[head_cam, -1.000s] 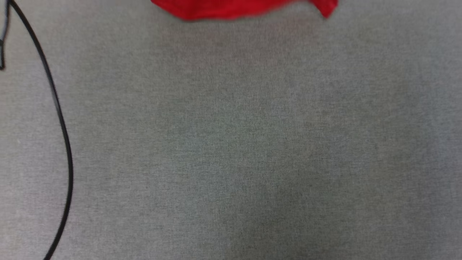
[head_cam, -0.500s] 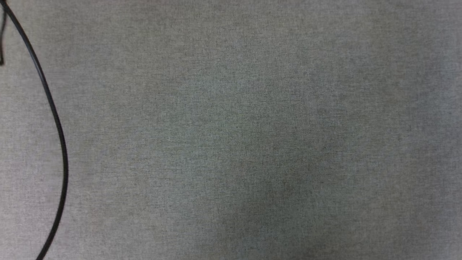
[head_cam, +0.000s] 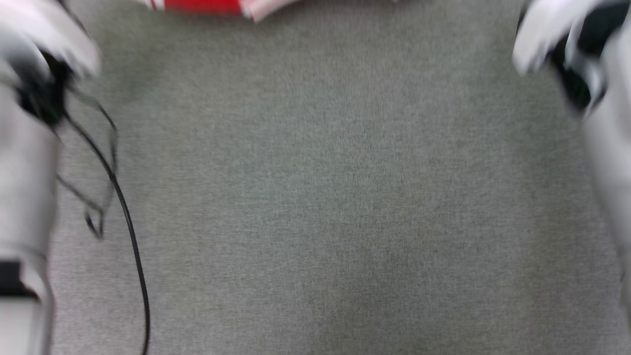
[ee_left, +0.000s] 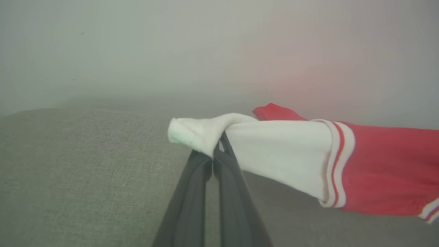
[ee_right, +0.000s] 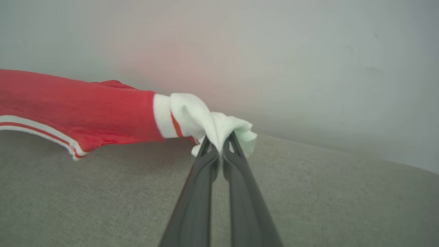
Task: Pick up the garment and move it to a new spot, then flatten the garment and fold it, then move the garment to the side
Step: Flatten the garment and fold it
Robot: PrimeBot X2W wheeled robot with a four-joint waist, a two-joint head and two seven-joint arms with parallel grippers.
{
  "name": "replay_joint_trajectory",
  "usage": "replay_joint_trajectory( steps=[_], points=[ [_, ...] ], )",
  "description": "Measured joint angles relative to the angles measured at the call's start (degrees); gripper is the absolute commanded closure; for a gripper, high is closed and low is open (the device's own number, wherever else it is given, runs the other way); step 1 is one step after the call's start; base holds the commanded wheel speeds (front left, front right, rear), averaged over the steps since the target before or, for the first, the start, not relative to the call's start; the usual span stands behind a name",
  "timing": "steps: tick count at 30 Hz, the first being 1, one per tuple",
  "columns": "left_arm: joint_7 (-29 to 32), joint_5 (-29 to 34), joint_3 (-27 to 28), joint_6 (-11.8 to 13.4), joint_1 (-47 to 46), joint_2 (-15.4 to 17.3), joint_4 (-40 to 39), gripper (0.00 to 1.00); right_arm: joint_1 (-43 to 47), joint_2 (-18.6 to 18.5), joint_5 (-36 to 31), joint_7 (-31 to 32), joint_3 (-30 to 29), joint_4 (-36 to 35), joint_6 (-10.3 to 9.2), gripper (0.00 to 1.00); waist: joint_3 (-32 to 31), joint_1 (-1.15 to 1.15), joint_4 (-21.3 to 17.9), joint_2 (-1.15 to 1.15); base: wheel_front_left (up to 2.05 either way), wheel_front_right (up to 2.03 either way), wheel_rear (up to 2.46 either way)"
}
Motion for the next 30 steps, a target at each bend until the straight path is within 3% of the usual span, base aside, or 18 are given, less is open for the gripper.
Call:
replay_joint_trajectory(
  steps=[11,17,25,28,29,30],
  points=[
    [-7.62,-5.22,-1.2,0.01,27.2,-0.51,-5.87,1.0,28.5,-1.35,6.02,-3.53,-0.94,-5.76,0.0,1.0,-11.16,-0.01,0.81,0.0,0.0,0.0,0.0],
    [-8.87,-5.94,-0.52,2.29,39.68,-0.62,-11.94,1.0,41.9,-2.01,6.21,-1.37,-4.1,-13.02,0.0,1.0,-17.81,-0.02,0.8,0.0,0.0,0.0,0.0],
    [-7.26,-7.31,0.53,9.31,58.21,0.3,-26.86,1.0,59.6,0.59,3.15,4.92,-11.51,-25.7,0.0,1.0,-25.1,-0.03,0.52,0.0,0.0,0.0,0.0],
    [-5.64,-7.5,0.69,13.11,65.14,0.9,-33.95,1.0,66.05,2.99,1.13,7.37,-15.08,-30.67,0.0,1.0,-27.31,-0.02,0.52,0.0,0.0,0.0,0.0],
    [-4.59,-7.89,0.9,15.79,70.09,0.99,-38.73,1.0,70.13,4.45,0.18,9.2,-17.07,-34.11,0.0,1.0,-28.61,-0.02,0.53,0.0,0.0,0.0,0.0],
    [-3.99,-8.04,0.99,16.93,72.52,1.07,-41.18,1.0,72.19,5.03,-0.58,10.1,-17.75,-35.71,0.0,1.0,-29.15,-0.02,0.54,0.0,0.0,0.0,0.0]
  ],
)
